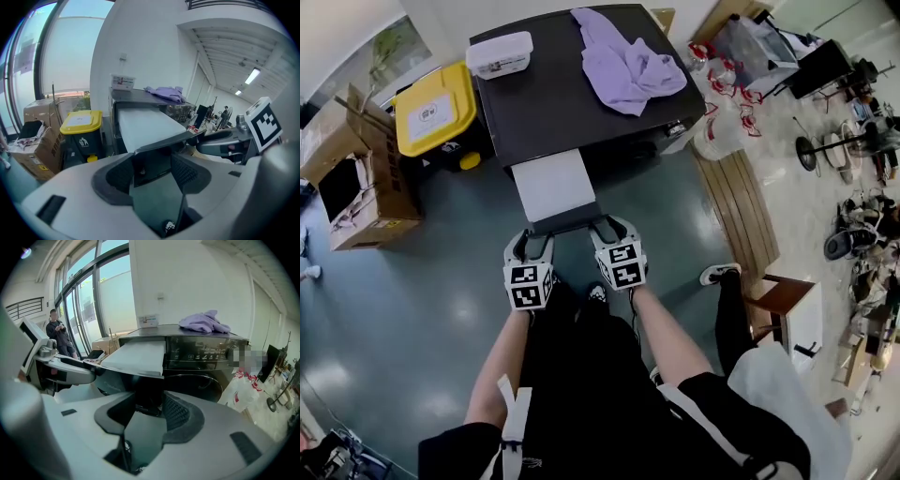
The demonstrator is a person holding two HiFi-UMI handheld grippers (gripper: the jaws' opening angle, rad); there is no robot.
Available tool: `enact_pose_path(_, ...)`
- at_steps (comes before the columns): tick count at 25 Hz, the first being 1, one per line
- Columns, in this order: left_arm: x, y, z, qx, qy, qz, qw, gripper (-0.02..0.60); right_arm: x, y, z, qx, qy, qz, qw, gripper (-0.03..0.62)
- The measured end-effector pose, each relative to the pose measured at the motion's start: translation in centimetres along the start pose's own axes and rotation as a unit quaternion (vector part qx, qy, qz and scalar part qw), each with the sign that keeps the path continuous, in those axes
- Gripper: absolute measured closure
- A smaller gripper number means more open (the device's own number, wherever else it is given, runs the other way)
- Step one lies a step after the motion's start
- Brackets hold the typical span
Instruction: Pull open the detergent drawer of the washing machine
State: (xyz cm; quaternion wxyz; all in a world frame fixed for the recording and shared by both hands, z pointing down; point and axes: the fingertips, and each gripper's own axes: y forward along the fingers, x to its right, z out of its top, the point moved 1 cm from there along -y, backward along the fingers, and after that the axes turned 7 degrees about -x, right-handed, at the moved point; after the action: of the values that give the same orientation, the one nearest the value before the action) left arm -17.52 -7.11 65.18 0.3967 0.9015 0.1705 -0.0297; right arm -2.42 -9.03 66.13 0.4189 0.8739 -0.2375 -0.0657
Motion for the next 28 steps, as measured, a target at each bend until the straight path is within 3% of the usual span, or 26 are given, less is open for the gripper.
enact_pose_path(28,1.5,-1.0,-1.4,0.007,-0.013,0.014,0.9998,0.331,0.1,-1.3,-1.5,-0.005,-0.009,0.018,1.0,0.421)
